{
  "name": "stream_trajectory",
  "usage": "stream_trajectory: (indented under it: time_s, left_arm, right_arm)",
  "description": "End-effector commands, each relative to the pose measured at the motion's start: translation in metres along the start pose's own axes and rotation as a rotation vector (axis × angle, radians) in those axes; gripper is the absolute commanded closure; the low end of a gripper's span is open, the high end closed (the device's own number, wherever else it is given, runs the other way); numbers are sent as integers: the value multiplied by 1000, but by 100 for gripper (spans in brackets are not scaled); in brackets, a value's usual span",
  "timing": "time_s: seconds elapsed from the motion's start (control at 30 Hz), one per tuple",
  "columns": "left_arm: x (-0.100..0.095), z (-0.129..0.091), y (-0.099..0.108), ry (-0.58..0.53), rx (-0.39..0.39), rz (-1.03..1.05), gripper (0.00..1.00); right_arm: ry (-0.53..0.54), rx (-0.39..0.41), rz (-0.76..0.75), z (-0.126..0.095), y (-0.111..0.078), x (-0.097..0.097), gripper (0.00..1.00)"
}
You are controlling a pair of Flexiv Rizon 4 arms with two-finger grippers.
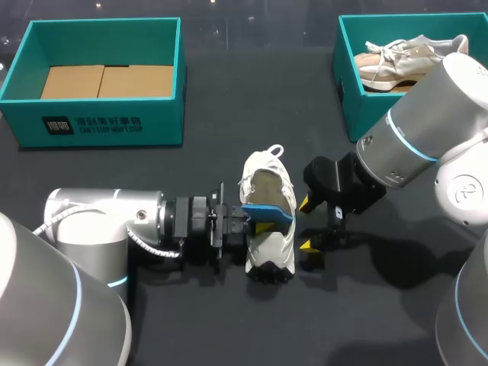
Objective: Take the shoe out of the shoebox, open the shoe tongue, remove and reinsert the insole, then place the shoe into the shoebox
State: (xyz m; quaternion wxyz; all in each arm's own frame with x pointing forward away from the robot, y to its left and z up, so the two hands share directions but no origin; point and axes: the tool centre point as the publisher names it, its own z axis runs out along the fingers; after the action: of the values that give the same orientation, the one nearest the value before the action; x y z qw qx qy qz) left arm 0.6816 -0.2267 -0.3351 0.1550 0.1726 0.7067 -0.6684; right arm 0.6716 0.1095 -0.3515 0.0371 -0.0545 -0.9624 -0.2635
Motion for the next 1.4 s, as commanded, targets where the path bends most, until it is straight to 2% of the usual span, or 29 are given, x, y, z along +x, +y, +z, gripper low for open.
stream_trajectory:
  time_s: [0.03, 0.2, 0.23, 0.3, 0.47, 0.97, 1.13, 1.23, 1.3, 1.37, 1.4]
  left_arm:
    - [2, 4, 8, -1, -5, 0, 100]
    - [2, 4, 4, 2, 0, -9, 100]
    - [2, 3, 2, 2, 0, -10, 94]
    - [2, 3, -2, 3, 3, -11, 73]
    - [2, 3, -10, 3, 2, -5, 60]
    - [0, 3, -38, -8, -25, 27, 65]
    - [2, 5, -48, -6, -62, 32, 65]
    - [3, 4, -56, -5, -48, 35, 65]
    - [4, 4, -58, -2, -40, 40, 78]
    - [5, 4, -60, -1, -38, 49, 100]
    - [6, 4, -60, -6, -40, 60, 100]
  right_arm:
    - [-2, 2, 1, 1, 0, 1, 0]
    - [-2, 2, 1, 1, 0, 1, 0]
    - [-2, 2, 1, 1, 0, 1, 0]
    - [-2, 2, 1, 1, 0, 1, 0]
    - [-2, 2, 1, 1, 0, 1, 0]
    - [-2, 2, 1, 1, 0, 1, 0]
    - [-2, 2, 1, 1, 0, 1, 0]
    - [-2, 2, 1, 1, 0, 1, 0]
    - [-2, 2, 1, 1, 0, 1, 0]
    - [-2, 2, 1, 1, 0, 1, 0]
    - [-2, 2, 1, 1, 0, 1, 0]
